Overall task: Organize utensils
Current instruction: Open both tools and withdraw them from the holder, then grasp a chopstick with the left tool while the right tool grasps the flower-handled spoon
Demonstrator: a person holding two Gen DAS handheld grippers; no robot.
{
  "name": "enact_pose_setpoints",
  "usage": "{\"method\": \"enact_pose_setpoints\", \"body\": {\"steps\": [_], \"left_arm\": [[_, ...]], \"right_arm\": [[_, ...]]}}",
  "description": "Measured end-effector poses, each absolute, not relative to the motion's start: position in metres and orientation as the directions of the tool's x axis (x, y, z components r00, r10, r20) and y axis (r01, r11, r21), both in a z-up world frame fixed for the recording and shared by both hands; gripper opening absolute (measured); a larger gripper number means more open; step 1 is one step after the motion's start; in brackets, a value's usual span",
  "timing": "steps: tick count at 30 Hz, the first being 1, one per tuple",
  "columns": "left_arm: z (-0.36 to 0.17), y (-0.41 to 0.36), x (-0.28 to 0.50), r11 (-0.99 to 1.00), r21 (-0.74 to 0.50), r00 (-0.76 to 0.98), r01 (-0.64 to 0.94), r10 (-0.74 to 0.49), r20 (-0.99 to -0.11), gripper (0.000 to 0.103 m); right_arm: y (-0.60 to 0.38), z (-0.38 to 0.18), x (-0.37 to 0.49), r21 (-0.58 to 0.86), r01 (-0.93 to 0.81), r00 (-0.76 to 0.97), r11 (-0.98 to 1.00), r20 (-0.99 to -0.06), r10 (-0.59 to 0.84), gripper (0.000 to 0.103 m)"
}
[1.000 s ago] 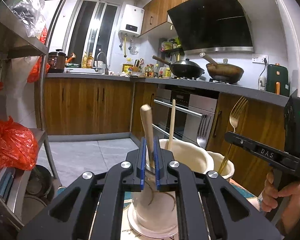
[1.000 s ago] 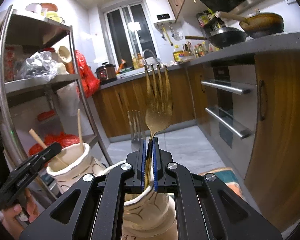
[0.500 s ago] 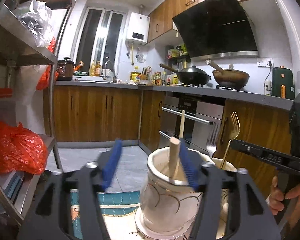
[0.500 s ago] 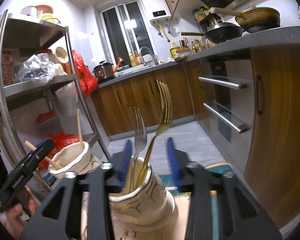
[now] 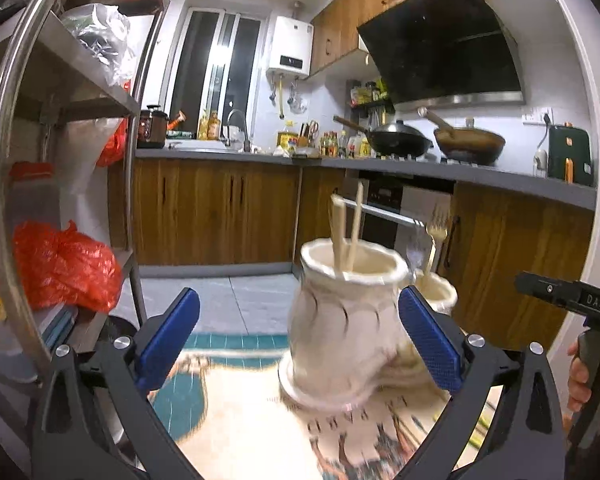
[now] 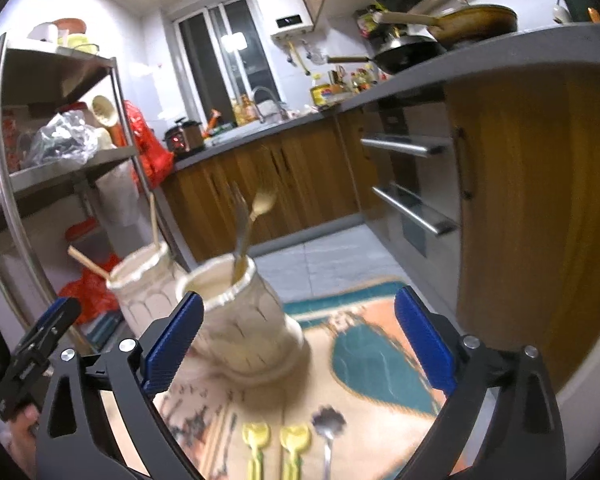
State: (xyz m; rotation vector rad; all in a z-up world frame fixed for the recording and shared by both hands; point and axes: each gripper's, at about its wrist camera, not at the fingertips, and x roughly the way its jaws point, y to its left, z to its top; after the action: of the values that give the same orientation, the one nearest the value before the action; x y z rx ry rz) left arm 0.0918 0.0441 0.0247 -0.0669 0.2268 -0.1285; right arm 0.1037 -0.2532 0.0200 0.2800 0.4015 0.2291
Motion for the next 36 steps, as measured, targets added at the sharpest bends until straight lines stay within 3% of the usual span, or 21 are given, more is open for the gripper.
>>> {"method": "enact_pose_setpoints", "body": {"steps": [19,26,36], "left_arm": [[-0.029,-0.019,0.051,0.968,-0.031,0.838,0.248,-0.231,-0.494,0.098],[-0.051,-0.032,0.061,0.973,-0.017,0.755,0.229,-0.189,-0.628,0.097],[-0.065,-0.036,0.069,0.974,-0.039,0.686,0.222,-0.184,-0.704,0.097]], "right_arm": [[-0.272,-0.028,0.063,0.208,-0.117,0.82,0.971,-0.532,0.213,0.096],[-0.264,-0.041,0.068,0.13,-0.144,0.784,0.981,-0.59,0.193,0.096],[-0.257,-0.051,0.075,0.084,-0.17,0.751,0.982,-0.635,0.184,0.096]]}}
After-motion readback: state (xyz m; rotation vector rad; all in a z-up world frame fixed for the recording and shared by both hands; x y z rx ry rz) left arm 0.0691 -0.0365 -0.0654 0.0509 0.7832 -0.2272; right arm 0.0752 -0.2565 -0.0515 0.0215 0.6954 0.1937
